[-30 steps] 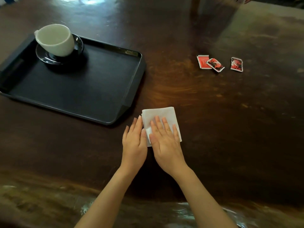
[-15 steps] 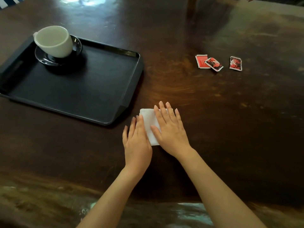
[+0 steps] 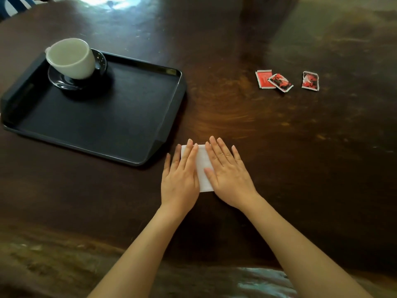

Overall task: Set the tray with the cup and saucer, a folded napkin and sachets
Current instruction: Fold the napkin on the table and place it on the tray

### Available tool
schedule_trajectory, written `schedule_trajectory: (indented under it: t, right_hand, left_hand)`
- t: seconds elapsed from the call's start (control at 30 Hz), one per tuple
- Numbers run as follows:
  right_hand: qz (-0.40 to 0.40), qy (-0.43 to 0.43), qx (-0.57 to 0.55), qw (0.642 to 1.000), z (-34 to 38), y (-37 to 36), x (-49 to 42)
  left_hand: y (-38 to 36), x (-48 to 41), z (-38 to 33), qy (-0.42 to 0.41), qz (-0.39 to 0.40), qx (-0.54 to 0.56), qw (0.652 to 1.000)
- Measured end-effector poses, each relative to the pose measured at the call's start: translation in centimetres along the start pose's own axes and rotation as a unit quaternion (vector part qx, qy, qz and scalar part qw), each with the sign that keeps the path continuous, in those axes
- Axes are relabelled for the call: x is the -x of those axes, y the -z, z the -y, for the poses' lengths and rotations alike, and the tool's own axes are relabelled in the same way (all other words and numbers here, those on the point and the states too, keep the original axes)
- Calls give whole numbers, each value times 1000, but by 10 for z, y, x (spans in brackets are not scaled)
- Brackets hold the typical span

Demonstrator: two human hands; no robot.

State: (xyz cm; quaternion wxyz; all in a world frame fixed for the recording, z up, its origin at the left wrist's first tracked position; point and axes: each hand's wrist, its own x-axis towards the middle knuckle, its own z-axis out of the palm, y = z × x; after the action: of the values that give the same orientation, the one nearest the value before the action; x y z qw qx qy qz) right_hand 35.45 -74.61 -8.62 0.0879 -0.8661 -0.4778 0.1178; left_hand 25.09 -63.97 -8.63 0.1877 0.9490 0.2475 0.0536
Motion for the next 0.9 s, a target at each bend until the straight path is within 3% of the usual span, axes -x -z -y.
schedule_trajectory:
  t: [0.33,0.47,0.57,0.63,0.7,0.9]
  right_hand:
    - [-6,-34,-3,999,-13,1,19]
    - [-2,-37,3,999,-13,1,17]
    - [4,-33,0,999,-14,2,17]
    - [6,-29,-5,1000,-15,3,17]
    - [8,-26,-15,1000,-16,3,18]
    - [-1,-19,-14,1000,-16,3,19]
  left_hand:
    - [-3,-1,0,15,7,-32,999]
    - [6,3,-22,126,-33,45,990]
    - [21,-8,-44,233,-72,175,954]
    - [33,-23,-52,332,-53,283,899]
    - [42,-36,-53,408,-14,322,854]
    - [48,-44,-43,403,85,325,851]
